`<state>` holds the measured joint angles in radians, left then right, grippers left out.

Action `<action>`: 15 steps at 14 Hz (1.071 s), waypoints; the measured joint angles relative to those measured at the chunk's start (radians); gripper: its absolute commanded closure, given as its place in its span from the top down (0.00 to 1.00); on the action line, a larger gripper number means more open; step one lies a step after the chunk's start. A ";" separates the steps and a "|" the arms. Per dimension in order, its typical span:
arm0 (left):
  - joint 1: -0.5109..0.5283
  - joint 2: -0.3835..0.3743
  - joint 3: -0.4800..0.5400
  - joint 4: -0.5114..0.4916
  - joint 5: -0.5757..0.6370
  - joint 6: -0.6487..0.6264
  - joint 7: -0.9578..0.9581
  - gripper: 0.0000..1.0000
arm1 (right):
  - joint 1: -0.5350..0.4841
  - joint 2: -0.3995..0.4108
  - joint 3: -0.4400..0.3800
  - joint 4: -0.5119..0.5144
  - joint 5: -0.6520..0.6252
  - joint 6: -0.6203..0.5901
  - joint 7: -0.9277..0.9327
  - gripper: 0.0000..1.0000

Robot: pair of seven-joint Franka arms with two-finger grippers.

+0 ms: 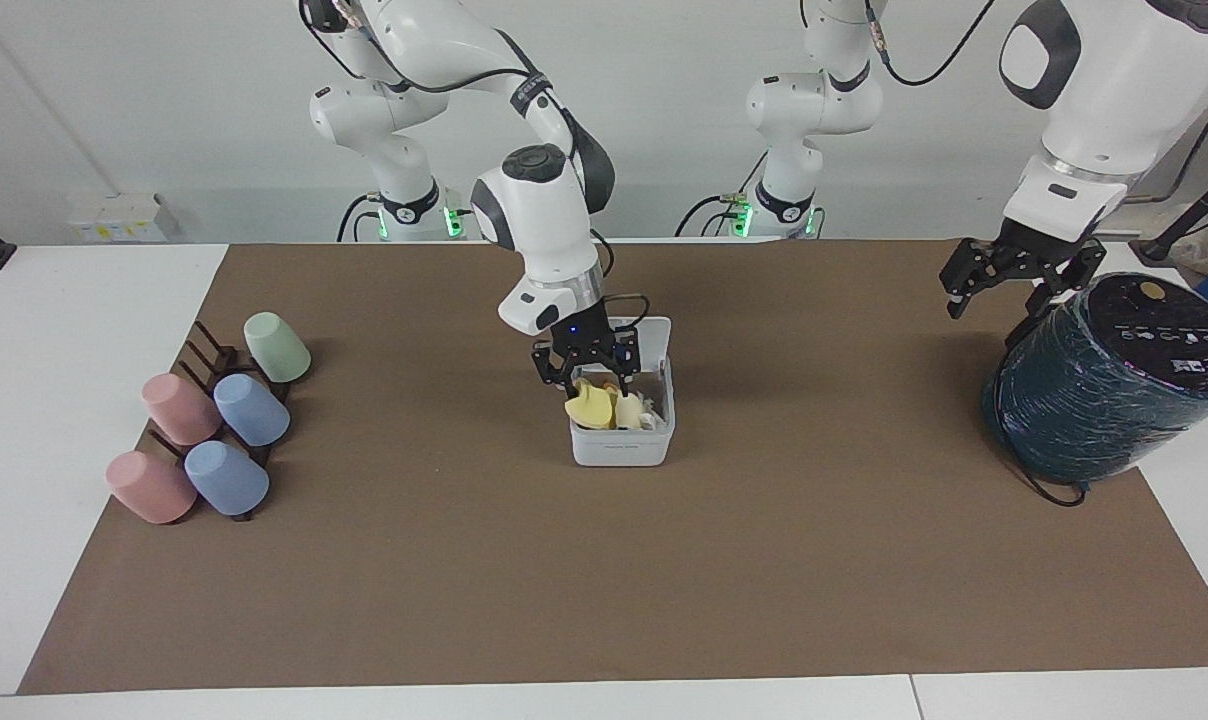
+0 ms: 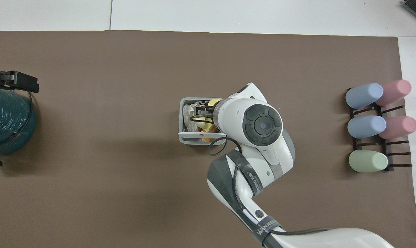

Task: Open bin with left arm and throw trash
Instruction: 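Lower the yellow block into the bin and open the right gripper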

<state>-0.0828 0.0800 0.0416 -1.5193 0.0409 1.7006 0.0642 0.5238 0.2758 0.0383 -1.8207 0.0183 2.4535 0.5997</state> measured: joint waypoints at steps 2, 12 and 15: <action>-0.001 -0.006 -0.004 -0.021 0.000 0.014 0.001 1.00 | 0.011 0.000 0.000 0.012 0.001 0.000 0.002 0.78; -0.003 -0.026 -0.007 -0.047 0.000 0.033 0.003 1.00 | 0.005 0.002 -0.023 0.050 0.000 -0.012 0.033 1.00; -0.003 -0.026 -0.010 -0.048 -0.001 0.042 0.004 1.00 | -0.019 0.003 -0.025 0.052 -0.001 -0.006 0.020 0.99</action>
<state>-0.0859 0.0538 0.0316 -1.5674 0.0403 1.7424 0.0678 0.5052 0.2792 0.0136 -1.7690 0.0170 2.4478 0.6193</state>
